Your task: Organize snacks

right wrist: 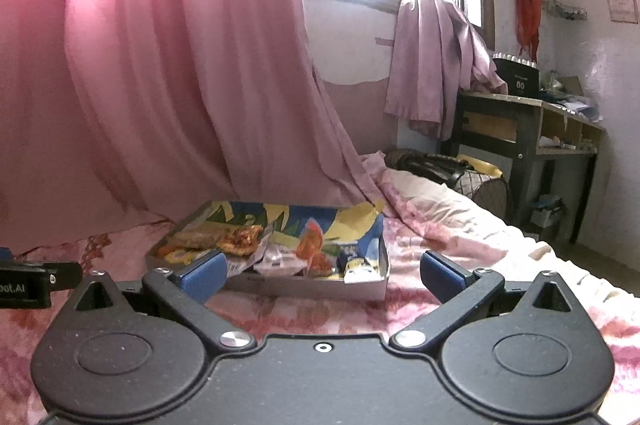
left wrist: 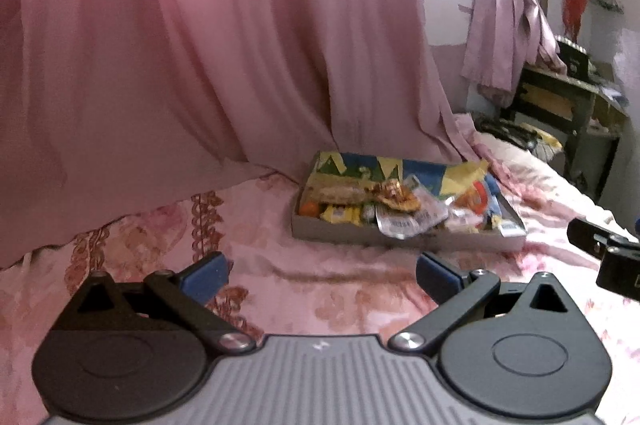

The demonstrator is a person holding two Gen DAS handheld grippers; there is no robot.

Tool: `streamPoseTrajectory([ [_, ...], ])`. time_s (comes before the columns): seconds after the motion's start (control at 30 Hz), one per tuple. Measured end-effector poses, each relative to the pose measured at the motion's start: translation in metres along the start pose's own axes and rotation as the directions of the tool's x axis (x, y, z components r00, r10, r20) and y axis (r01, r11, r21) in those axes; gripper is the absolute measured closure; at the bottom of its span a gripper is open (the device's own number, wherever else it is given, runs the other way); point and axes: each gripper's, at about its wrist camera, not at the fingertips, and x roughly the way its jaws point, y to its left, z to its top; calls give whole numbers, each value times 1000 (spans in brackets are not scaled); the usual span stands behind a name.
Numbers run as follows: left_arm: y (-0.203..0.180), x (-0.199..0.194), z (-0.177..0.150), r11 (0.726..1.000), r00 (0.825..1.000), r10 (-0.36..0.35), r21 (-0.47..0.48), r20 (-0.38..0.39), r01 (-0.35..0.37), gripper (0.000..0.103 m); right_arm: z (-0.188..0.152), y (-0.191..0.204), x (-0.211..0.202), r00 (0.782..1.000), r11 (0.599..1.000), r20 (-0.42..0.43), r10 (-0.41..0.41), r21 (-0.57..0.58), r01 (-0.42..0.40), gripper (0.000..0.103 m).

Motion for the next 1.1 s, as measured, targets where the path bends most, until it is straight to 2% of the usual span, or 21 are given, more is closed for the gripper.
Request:
streamPoseTrajectory([
  [0.27, -9, -26, -20, 999, 1000, 8, 32, -26, -7, 0, -17, -6, -32, 999, 1000, -44, 16, -9, -17, 1],
  [0.63, -27, -44, -44, 996, 997, 22, 87, -79, -15, 0, -34, -17, -49, 989, 1000, -145, 15, 22, -12, 1],
  [1.1, -27, -49, -52, 995, 993, 53, 88, -107, -44, 0, -39, -15, -61, 985, 1000, -171, 24, 11, -23, 1],
])
